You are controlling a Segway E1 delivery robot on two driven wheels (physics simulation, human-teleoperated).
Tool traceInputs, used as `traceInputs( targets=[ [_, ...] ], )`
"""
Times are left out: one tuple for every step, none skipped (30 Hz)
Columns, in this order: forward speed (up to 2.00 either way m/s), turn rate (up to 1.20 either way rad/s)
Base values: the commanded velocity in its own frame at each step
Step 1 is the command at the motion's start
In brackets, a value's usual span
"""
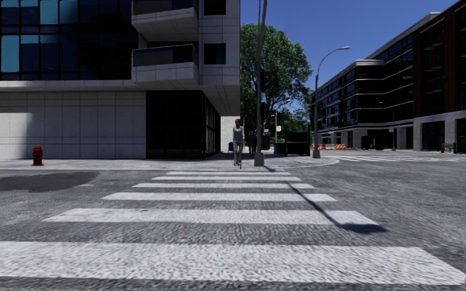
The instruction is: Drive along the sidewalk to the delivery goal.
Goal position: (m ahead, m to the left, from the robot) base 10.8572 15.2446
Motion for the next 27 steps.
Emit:
traceInputs(
  targets=[
    [2.00,0.00],
    [2.00,0.00],
    [2.00,0.00],
    [2.00,0.00],
    [2.00,0.00],
    [2.00,0.08],
    [2.00,0.19],
    [2.00,0.19],
    [2.00,0.18],
    [2.00,0.00],
    [2.00,0.00],
    [2.00,0.00],
    [1.99,0.00],
    [1.78,0.00],
    [1.54,0.00],
    [1.54,0.00],
    [1.33,0.00],
    [1.27,-0.18],
    [1.26,-0.45],
    [1.26,-0.45],
    [1.25,-0.57],
    [1.25,-0.59],
    [1.25,-0.59],
    [1.38,-0.59],
    [1.47,-0.59],
    [1.47,-0.59],
    [1.53,-0.59]
  ],
)
